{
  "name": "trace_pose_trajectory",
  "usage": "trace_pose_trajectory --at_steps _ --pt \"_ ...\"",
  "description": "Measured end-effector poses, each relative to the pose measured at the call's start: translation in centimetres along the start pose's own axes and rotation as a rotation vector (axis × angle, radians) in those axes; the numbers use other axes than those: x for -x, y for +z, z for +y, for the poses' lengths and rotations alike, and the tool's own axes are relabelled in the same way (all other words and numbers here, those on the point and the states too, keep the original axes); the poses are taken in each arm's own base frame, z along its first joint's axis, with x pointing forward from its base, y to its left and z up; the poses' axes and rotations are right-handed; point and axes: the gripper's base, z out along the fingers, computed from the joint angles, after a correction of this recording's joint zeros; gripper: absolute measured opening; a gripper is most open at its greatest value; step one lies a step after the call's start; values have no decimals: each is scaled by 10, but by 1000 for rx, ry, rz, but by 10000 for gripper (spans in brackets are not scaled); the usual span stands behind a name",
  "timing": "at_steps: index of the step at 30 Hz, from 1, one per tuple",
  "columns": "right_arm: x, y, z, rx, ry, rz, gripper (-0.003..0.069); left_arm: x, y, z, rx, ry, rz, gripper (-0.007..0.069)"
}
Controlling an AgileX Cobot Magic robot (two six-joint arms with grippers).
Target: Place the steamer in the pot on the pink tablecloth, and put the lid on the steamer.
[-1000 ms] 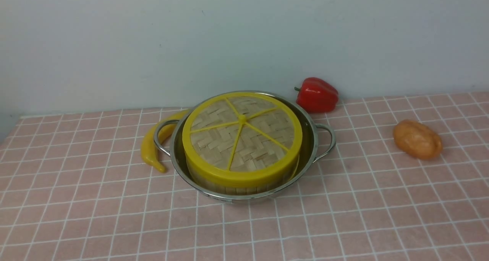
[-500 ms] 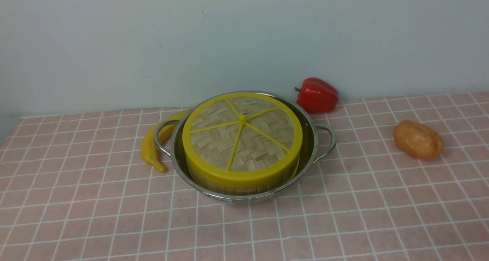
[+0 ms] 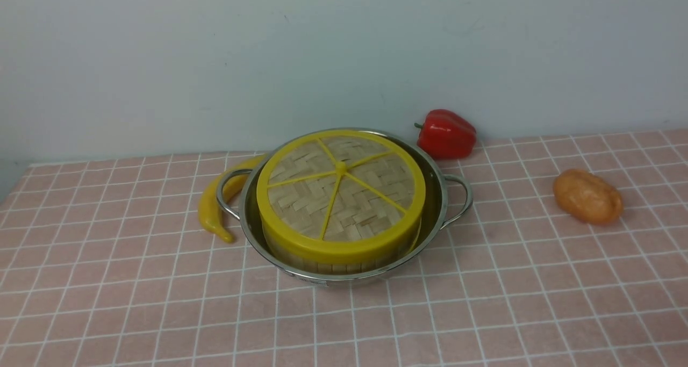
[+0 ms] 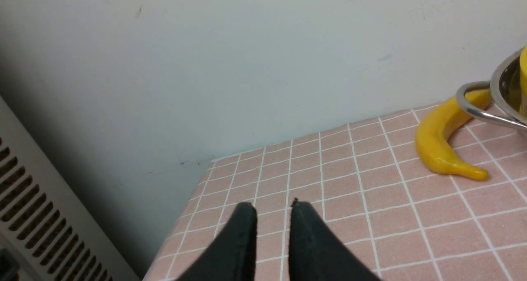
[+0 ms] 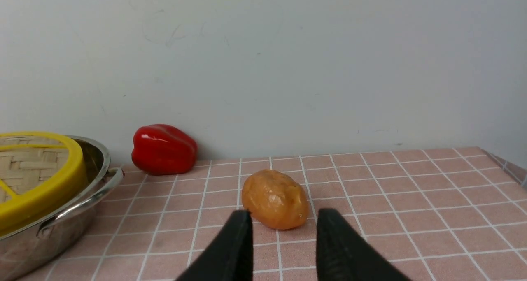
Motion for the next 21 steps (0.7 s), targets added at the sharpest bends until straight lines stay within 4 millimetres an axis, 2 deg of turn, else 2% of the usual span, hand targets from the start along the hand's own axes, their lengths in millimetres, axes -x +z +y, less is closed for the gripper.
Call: trace_pose_trajectory --at_steps 21 --pt "0 0 0 0 0 0 241 0 0 0 0 0 0 157"
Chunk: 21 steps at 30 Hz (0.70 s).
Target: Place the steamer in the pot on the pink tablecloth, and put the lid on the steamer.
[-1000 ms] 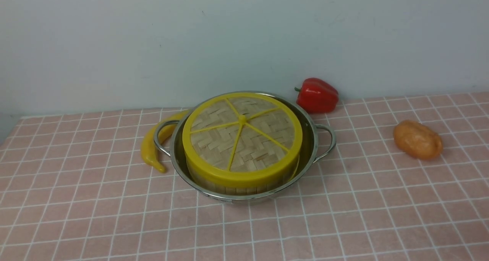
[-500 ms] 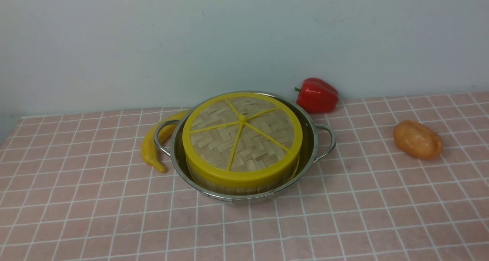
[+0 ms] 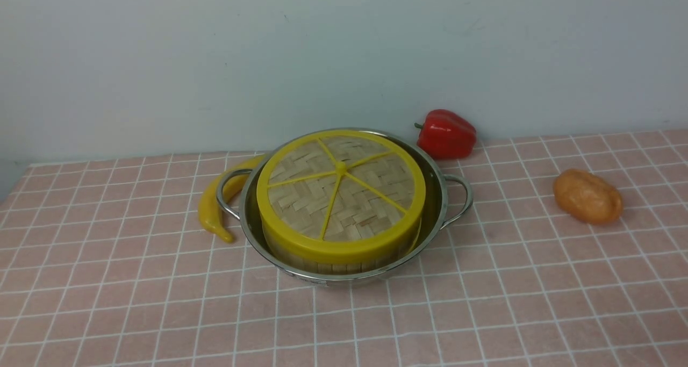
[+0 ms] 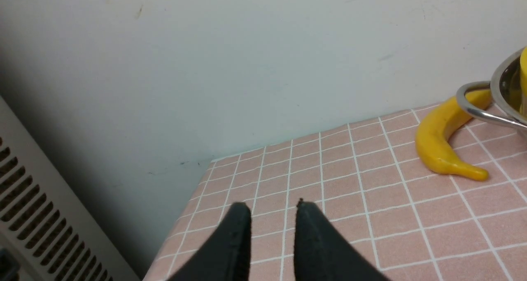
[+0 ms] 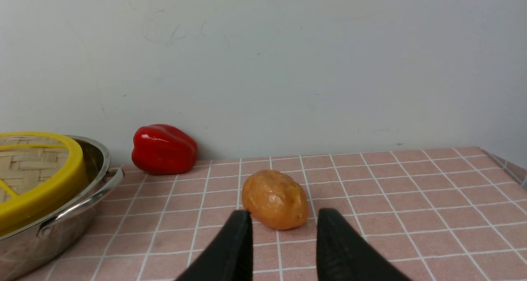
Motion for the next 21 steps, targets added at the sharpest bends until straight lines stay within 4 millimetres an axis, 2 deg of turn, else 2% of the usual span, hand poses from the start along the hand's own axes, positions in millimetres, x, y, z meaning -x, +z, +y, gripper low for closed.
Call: trace_pose_trajectory --at_steps 21 --pt "0 0 0 0 0 2 242 0 0 0 0 0 0 192"
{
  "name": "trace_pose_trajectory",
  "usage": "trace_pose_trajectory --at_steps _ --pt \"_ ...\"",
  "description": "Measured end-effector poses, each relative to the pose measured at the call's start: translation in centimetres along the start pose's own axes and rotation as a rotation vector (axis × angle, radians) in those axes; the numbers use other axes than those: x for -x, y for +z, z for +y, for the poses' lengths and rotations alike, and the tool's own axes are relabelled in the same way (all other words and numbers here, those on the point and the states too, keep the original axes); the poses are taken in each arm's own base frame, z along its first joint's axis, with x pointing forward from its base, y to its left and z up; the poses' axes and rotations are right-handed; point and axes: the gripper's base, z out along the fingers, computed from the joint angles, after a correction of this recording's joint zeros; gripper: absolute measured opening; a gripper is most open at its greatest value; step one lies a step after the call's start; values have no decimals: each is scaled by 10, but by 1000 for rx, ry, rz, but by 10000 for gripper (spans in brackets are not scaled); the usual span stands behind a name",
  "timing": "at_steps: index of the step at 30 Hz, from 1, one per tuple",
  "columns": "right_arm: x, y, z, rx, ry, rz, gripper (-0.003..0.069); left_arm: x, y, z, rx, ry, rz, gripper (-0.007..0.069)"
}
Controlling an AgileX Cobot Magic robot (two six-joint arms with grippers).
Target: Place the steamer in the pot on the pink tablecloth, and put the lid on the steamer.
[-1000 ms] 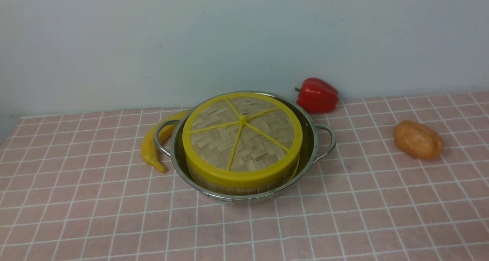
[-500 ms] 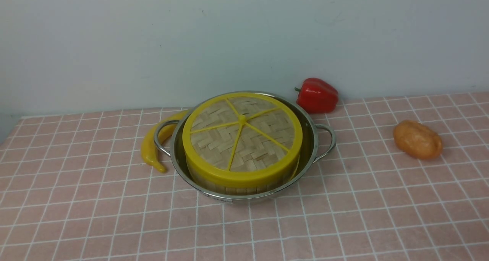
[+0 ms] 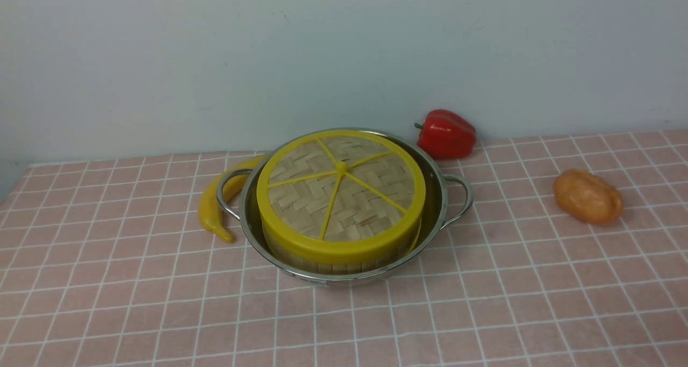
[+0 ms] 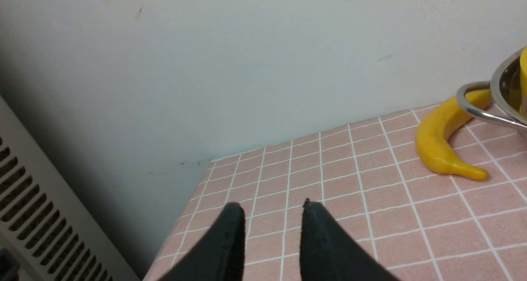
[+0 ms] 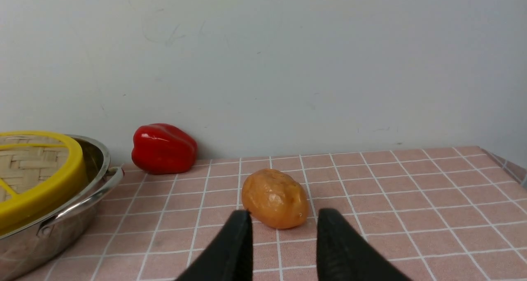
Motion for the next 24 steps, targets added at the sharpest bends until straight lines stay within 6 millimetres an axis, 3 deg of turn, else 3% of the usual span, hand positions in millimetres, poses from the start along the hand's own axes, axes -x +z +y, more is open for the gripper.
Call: trace_pose_trajectory --at_steps 24 --pt "0 0 0 0 8 0 242 0 0 0 0 0 0 227"
